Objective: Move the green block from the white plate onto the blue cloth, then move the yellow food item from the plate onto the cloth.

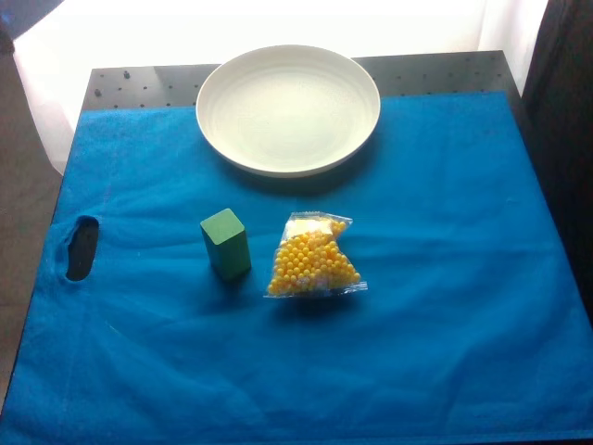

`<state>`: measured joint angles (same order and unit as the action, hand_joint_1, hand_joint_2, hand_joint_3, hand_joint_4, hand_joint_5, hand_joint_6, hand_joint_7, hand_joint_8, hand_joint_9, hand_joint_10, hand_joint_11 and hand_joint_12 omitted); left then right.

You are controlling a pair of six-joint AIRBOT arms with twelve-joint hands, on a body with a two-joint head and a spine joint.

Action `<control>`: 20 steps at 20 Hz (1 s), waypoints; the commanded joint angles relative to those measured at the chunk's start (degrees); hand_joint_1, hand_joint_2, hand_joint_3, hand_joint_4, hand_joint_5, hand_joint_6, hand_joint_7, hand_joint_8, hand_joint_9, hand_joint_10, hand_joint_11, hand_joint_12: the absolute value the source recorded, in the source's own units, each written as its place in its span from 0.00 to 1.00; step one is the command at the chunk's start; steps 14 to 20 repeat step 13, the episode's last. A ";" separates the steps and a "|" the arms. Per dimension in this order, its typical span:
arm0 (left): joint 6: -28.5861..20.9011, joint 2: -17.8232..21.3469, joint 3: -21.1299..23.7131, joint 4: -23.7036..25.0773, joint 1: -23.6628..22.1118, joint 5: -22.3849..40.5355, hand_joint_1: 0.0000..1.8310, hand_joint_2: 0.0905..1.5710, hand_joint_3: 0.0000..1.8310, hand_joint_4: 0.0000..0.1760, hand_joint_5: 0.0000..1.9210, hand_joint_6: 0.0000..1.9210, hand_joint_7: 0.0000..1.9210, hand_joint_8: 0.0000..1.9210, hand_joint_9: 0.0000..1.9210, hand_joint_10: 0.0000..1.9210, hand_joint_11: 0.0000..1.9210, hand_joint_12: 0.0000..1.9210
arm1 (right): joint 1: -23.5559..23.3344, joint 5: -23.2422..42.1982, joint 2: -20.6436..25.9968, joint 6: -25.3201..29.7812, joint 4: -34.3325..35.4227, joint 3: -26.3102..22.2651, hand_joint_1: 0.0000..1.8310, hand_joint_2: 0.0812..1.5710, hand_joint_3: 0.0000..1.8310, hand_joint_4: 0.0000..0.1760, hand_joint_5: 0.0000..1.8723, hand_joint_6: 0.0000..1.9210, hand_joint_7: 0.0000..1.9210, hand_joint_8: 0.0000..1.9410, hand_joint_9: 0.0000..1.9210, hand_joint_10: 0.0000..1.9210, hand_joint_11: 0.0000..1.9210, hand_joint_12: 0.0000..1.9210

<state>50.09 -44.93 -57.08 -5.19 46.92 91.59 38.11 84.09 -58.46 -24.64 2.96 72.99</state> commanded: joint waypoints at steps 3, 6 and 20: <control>0.14 0.61 0.23 -1.24 0.06 6.47 0.48 0.79 0.00 0.99 0.38 0.73 0.40 0.03 0.30 0.03 0.00 0.63 | -0.50 5.62 -0.05 0.25 1.31 -0.05 0.16 0.69 0.00 0.00 0.04 0.00 0.28 0.44 0.25 0.75 0.12 0.85; 0.22 0.67 0.23 -1.35 0.09 6.38 0.47 0.79 0.00 1.00 0.37 0.74 0.40 0.02 0.32 0.04 0.00 0.69 | -0.51 5.63 -0.11 0.25 1.01 -0.17 0.08 0.73 0.01 0.00 0.00 0.00 0.27 0.43 0.27 0.71 0.10 0.82; 0.27 0.91 0.29 -1.61 0.27 6.30 0.49 0.77 0.00 1.00 0.39 0.71 0.43 0.01 0.35 0.05 0.01 0.77 | -0.62 9.79 -0.22 0.25 0.94 -0.73 0.21 0.75 0.00 0.00 0.14 0.41 0.25 0.44 0.22 0.62 0.12 0.86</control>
